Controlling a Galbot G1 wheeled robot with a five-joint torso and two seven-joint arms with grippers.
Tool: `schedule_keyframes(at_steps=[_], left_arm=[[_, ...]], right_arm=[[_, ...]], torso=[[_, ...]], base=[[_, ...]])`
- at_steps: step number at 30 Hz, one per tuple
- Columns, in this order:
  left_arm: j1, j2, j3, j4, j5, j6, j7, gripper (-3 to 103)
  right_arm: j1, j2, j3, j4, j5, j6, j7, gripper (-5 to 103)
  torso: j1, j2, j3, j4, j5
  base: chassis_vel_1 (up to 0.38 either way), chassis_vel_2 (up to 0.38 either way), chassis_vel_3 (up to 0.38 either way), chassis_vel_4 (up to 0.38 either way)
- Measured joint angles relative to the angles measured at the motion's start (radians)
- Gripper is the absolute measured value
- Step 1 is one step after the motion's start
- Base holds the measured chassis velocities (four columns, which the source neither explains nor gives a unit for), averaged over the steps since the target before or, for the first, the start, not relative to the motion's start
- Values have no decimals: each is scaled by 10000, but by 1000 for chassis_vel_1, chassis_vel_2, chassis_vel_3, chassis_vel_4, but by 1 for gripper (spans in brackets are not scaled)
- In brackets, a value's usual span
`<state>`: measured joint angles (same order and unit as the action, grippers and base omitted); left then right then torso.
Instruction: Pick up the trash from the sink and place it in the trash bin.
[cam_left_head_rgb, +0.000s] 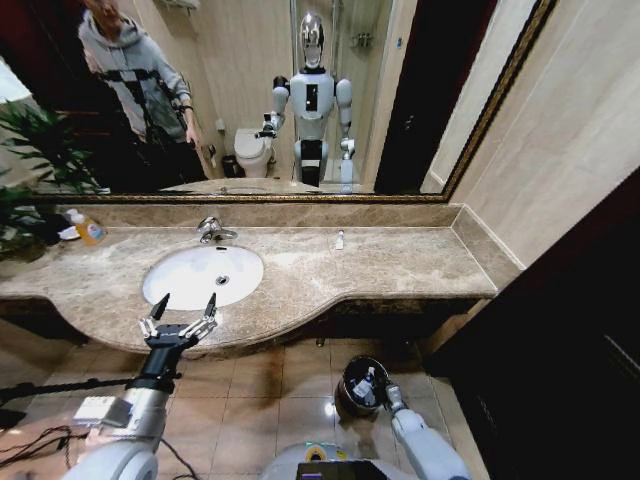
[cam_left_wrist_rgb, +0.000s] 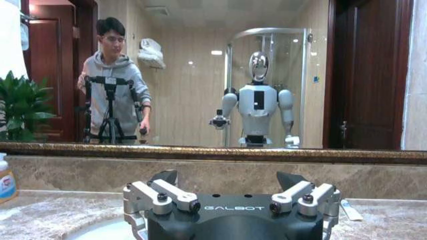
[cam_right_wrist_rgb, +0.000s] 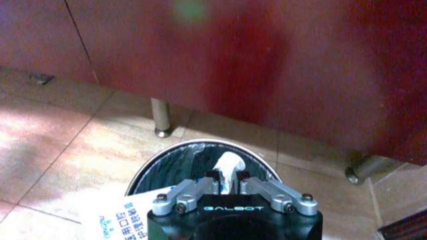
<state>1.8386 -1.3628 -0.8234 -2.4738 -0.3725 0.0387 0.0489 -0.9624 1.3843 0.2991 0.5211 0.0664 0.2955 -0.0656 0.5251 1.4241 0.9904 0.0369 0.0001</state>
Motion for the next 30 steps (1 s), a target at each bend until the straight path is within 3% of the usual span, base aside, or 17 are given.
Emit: schedule_keyframes(at_steps=[4, 6, 8, 9, 11, 13, 16, 20, 23, 30], left_arm=[[0, 0, 0, 0, 0, 0, 0, 100], [0, 0, 0, 0, 0, 0, 0, 100], [0, 0, 0, 0, 0, 0, 0, 100], [0, 0, 0, 0, 0, 0, 0, 100], [0, 0, 0, 0, 0, 0, 0, 100], [0, 0, 0, 0, 0, 0, 0, 100], [0, 0, 0, 0, 0, 0, 0, 100], [0, 0, 0, 0, 0, 0, 0, 100], [0, 0, 0, 0, 0, 0, -1, 100], [0, 0, 0, 0, 0, 0, -1, 100]], right_arm=[[161, 43, 0, -304, -124, 67, 26, 8], [203, 49, 0, -381, -150, 82, 45, 13], [268, 51, 2, -505, -208, 111, 84, 24], [268, 51, 2, -505, -208, 111, 84, 24], [200, 50, 10, -439, -239, 113, 157, 40], [103, 40, 22, -265, -237, 102, 196, 45], [-322, -80, 62, 611, -58, -72, 281, 61], [-779, -275, 112, 1553, 120, -177, 402, 73], [-1618, -688, 221, 3276, 709, -540, 523, 89], [-3212, -1041, 1057, 6203, 1390, -1162, 625, 100]], torso=[[0, 0, 0, -1, -1], [0, 0, 0, 0, -1], [0, 0, 0, 0, -2], [0, 0, 0, 0, -2], [0, 0, 0, 0, -1], [0, 0, 0, 0, 0], [0, 0, -1, 0, -1], [-1, 0, 0, -1, 0], [-2, 0, -2, 0, -1], [-2, 1, -2, -2, -1]], base=[[0, 0, 0, 0], [0, 0, 0, 0], [0, 0, 0, 0], [0, 0, 0, 0], [0, 0, 0, 0], [0, 0, 0, 0], [0, 0, 0, 0], [0, 0, 0, 0], [0, 0, 0, 0], [0, 0, 0, 0]])
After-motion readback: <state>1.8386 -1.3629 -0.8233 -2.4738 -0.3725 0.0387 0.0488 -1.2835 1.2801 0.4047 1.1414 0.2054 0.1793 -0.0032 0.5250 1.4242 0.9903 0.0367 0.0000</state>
